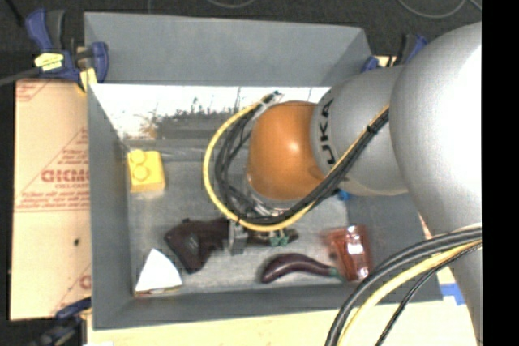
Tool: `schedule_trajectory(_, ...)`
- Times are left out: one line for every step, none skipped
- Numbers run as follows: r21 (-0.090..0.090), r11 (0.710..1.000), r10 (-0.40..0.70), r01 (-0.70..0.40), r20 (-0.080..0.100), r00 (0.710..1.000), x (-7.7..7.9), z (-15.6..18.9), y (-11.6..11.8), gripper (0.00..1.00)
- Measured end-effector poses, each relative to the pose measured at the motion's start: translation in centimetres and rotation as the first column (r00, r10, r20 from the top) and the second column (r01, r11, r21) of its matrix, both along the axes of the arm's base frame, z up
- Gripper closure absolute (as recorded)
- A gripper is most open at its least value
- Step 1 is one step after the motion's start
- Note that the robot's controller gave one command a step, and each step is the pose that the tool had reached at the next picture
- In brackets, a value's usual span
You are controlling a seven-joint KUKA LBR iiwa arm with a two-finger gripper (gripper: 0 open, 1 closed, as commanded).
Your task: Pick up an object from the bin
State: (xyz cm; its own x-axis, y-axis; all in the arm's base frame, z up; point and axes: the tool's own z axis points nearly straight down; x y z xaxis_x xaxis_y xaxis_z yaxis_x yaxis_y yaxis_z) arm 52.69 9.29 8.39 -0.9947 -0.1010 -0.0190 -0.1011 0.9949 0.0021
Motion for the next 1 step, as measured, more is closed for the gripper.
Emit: schedule_trajectory(0.001,1.000,-0.001,0.001,0.004,1.000,0.12,1.00,0.00,1.00)
